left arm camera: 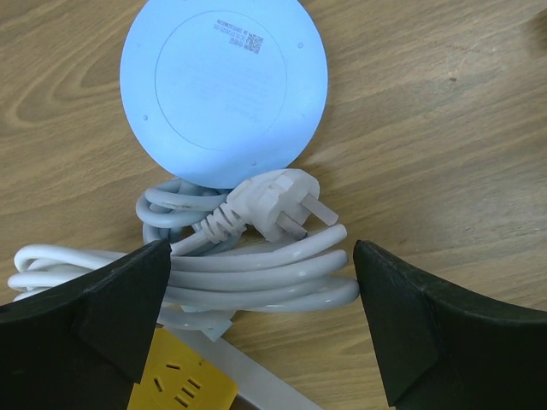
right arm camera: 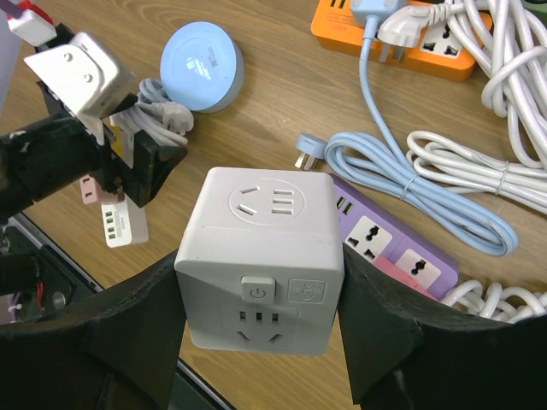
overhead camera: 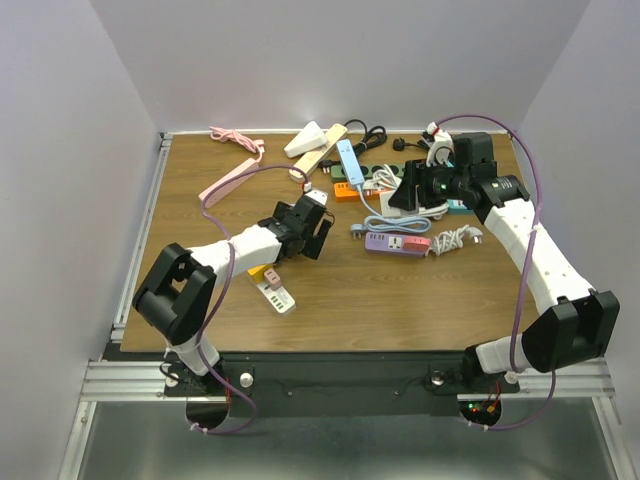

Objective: Insert the plug

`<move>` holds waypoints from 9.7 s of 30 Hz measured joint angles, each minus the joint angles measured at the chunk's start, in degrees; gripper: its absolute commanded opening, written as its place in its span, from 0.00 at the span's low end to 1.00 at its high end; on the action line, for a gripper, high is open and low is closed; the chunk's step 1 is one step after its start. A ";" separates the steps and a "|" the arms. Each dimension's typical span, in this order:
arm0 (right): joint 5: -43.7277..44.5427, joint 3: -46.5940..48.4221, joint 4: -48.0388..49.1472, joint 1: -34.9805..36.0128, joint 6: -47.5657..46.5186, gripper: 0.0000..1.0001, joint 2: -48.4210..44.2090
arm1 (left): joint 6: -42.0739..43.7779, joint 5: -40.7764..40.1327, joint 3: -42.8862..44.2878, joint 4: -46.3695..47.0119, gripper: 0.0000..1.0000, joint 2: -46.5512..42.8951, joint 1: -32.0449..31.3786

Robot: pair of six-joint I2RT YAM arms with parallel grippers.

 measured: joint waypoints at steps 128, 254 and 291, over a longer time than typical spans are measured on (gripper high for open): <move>3.98 -1.07 1.60 0.00 -0.76 0.01 -3.63 | -28.11 66.47 -19.39 31.15 0.00 -4.39 5.42; -6.05 -8.94 8.83 8.00 -17.59 0.00 4.83 | 3.93 25.53 3.61 2.89 0.94 3.37 -4.96; -5.49 2.84 9.97 18.08 -37.73 0.00 26.60 | -9.38 34.58 -12.28 9.01 0.98 -16.79 13.07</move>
